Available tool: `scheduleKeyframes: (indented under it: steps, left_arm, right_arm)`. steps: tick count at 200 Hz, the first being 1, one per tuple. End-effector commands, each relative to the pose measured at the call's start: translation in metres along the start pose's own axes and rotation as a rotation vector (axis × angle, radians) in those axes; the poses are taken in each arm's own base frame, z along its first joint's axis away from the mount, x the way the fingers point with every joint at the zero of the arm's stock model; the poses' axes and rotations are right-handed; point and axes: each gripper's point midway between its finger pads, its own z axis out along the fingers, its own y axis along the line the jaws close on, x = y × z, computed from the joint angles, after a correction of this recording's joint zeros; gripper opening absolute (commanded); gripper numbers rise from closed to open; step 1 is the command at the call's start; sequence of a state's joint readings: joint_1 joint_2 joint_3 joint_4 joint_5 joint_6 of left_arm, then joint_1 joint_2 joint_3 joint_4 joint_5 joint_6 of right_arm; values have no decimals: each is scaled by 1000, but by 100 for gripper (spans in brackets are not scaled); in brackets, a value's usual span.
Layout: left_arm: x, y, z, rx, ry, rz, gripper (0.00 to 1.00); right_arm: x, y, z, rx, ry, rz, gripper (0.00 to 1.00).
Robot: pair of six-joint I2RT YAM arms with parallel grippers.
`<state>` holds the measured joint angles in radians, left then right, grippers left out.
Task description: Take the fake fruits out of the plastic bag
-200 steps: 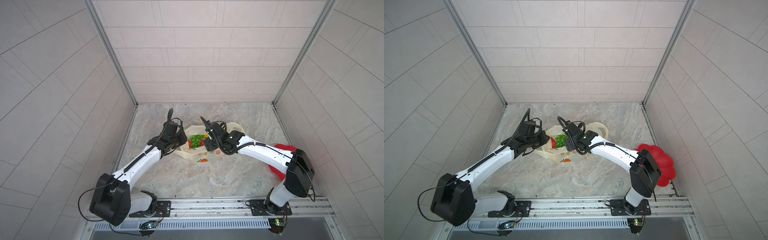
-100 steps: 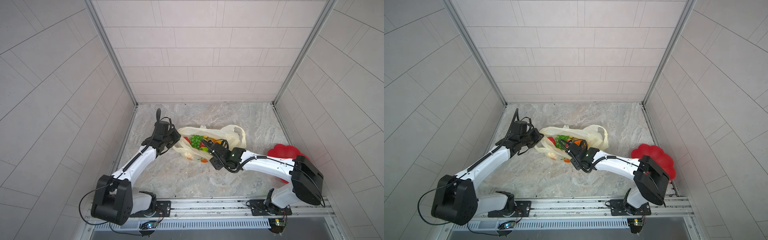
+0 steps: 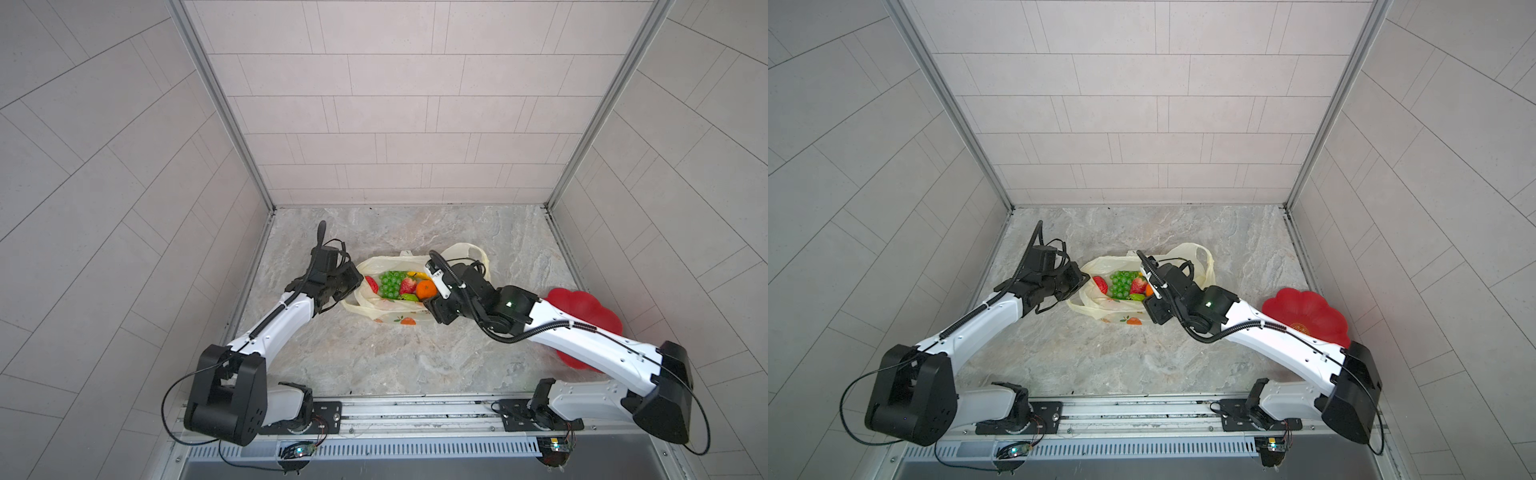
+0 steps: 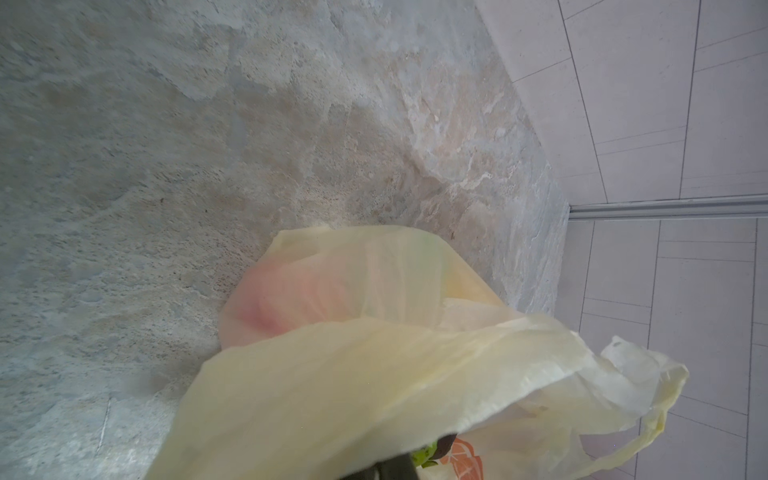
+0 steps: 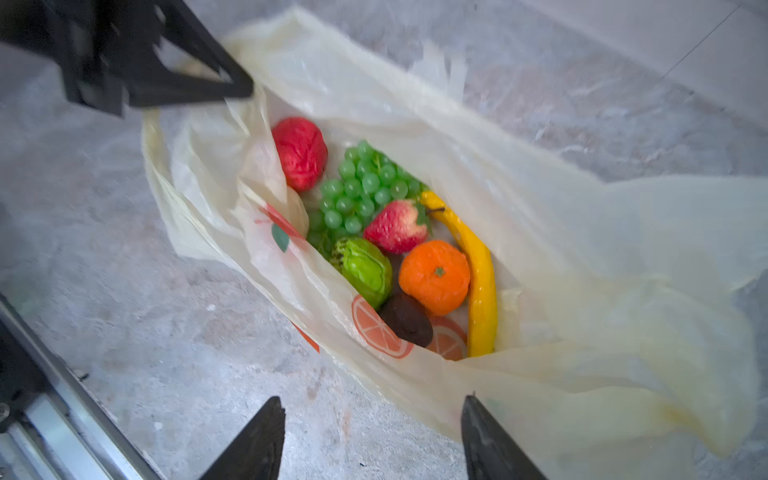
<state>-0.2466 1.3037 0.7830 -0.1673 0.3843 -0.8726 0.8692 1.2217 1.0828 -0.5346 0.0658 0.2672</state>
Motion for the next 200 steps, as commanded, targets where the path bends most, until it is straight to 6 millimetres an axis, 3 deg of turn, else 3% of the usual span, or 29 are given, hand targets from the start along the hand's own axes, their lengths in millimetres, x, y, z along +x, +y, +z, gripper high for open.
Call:
scheduleKeyframes:
  steps: [1,45,79,108,141,168,200]
  left_arm:
    - [9,4,2,-27,16,65,0]
    - [13,-8,-9,-9,-7,128,0]
    - [20,-2,-10,-8,3,148,0]
    - [26,2,-10,11,6,156,0]
    - [28,0,-13,40,-8,155,0]
    - [26,-3,-13,51,-13,147,0]
    - [20,-1,-10,30,-27,121,0]
  right_arm:
    - [5,-8,6,18,39,-10,67]
    - [-18,-39,56,113,120,38,67]
    - [-39,-81,97,211,172,87,66]
    - [-40,-126,141,260,243,156,64]
    - [-41,-145,180,217,302,201,57]
    - [-52,-139,169,207,276,186,57]
    - [-66,-127,111,234,214,156,61]
